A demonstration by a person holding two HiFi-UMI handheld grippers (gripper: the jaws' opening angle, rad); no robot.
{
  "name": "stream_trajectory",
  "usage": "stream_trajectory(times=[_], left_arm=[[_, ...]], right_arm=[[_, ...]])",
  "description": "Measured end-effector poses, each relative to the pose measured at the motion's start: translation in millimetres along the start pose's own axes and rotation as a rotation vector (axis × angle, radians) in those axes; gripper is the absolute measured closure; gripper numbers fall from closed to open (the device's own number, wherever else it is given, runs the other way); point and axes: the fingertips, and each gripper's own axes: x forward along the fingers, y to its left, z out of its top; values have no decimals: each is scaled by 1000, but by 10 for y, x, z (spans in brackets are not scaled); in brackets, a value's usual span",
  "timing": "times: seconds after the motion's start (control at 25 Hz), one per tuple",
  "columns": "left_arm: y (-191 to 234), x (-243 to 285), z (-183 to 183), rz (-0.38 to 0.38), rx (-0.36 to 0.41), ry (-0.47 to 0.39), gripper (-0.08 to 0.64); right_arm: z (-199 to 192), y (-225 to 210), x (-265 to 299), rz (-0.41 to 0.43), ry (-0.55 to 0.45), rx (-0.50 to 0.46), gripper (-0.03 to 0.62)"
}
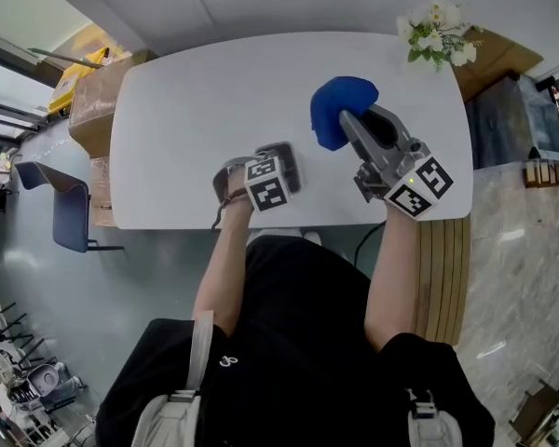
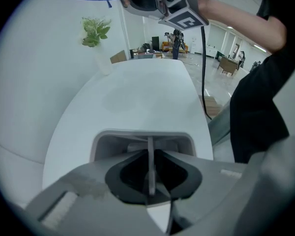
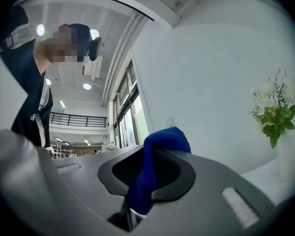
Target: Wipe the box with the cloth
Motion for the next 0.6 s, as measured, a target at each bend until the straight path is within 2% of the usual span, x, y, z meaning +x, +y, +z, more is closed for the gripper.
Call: stream_trajectory(times=[0.28,0.6], left_arm=[[47,65,-7,2,15,27,509],[97,-141,12,62,-30,-17,508]], right_arm=[[-14,-62,-17,-16,1,4,541],[-23,16,-27,1,1,7,541]])
